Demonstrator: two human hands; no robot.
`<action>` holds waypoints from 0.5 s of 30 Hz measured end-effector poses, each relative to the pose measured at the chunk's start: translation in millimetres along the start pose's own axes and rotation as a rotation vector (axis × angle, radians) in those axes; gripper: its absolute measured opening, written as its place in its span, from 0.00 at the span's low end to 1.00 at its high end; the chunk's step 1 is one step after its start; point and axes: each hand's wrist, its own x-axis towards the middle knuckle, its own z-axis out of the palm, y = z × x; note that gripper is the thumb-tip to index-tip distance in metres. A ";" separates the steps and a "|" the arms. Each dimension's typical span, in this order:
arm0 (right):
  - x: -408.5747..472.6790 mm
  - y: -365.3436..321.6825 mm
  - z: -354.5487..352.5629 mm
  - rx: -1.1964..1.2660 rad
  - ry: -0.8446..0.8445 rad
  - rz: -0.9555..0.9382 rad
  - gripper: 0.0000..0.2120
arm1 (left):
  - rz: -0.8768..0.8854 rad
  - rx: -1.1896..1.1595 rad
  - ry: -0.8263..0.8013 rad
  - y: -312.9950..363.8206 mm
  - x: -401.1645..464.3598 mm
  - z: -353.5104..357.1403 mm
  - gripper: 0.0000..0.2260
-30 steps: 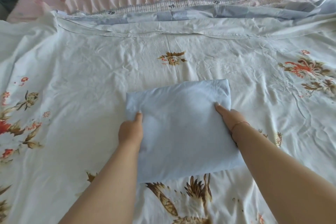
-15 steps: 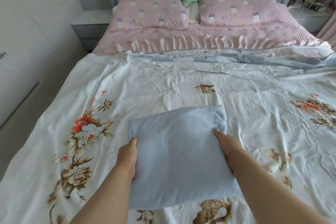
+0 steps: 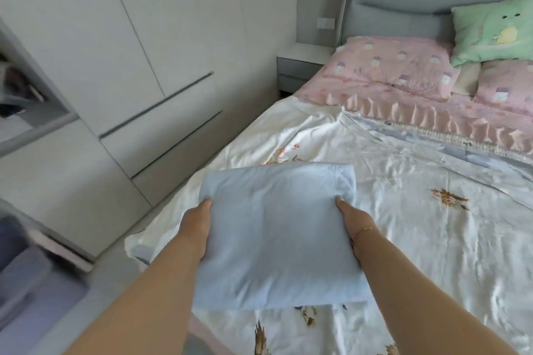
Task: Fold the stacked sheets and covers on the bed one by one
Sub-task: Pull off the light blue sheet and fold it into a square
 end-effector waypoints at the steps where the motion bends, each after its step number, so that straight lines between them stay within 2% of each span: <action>1: -5.5 -6.5 15.0 -0.006 -0.042 -0.011 0.26 | -0.004 -0.044 0.039 -2.5 -4.0 -20.8 0.24; 3: -9.4 -15.4 40.1 -0.036 -0.094 -0.040 0.32 | -0.002 -0.109 0.098 -6.8 -10.2 -53.4 0.23; 5: -4.5 -18.5 73.7 -0.066 -0.155 -0.078 0.43 | -0.013 -0.170 0.151 -11.5 -21.2 -90.6 0.24; 7: -23.6 -23.1 115.3 -0.106 -0.241 -0.096 0.49 | -0.011 -0.236 0.227 -20.6 -30.8 -134.0 0.23; 8: -39.3 -26.8 131.3 -0.100 -0.271 -0.109 0.47 | -0.014 -0.262 0.255 -26.1 -33.0 -151.9 0.23; 11: -86.2 -29.6 190.0 -0.145 -0.359 -0.145 0.34 | -0.029 -0.323 0.363 -43.5 -41.6 -216.7 0.22; 13: -107.3 -27.0 230.8 -0.196 -0.398 -0.162 0.32 | -0.054 -0.360 0.419 -54.9 -47.1 -257.3 0.20; 15: -124.0 -24.5 268.9 -0.227 -0.447 -0.174 0.31 | -0.052 -0.401 0.453 -64.2 -50.5 -293.4 0.12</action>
